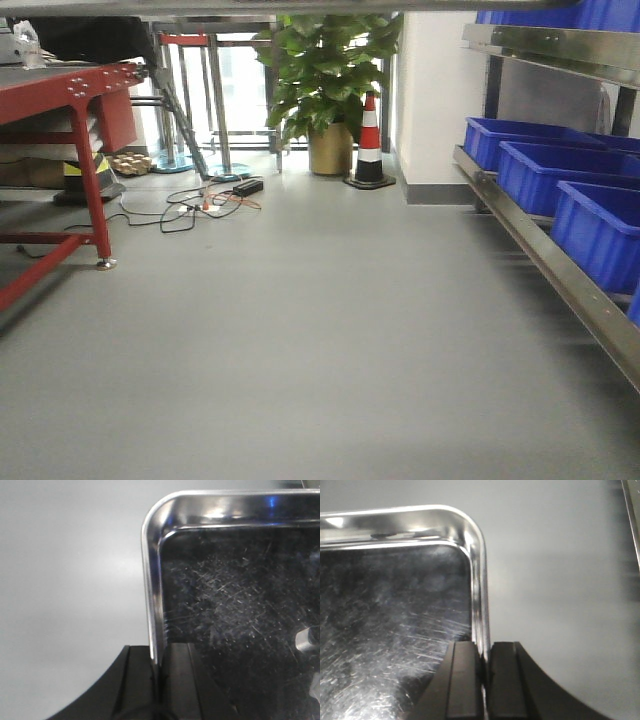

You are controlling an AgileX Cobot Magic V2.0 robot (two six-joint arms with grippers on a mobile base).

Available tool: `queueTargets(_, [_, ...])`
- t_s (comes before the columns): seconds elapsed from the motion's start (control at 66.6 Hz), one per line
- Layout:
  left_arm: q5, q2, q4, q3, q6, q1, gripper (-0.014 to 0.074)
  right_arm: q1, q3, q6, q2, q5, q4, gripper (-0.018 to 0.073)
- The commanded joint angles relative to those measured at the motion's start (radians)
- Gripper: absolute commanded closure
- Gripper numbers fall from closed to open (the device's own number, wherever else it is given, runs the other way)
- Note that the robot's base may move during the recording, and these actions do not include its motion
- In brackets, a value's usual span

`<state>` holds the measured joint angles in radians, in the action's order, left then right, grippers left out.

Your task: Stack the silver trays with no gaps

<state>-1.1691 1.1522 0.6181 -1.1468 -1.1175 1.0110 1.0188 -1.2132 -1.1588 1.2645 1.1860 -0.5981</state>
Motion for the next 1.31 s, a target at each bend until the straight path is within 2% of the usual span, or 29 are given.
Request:
queueTargets(0.0, [0.041, -0.001, -0.002, 0.000, 0.018, 0.012, 0.0610, 0.001, -0.003, 0.007, -0.008, -0.071, -0.028, 0.0574])
queueTargets(1.29, [0.041, -0.001, -0.002, 0.000, 0.018, 0.012, 0.0610, 0.001, -0.003, 0.007, -0.008, -0.096, -0.028, 0.0574])
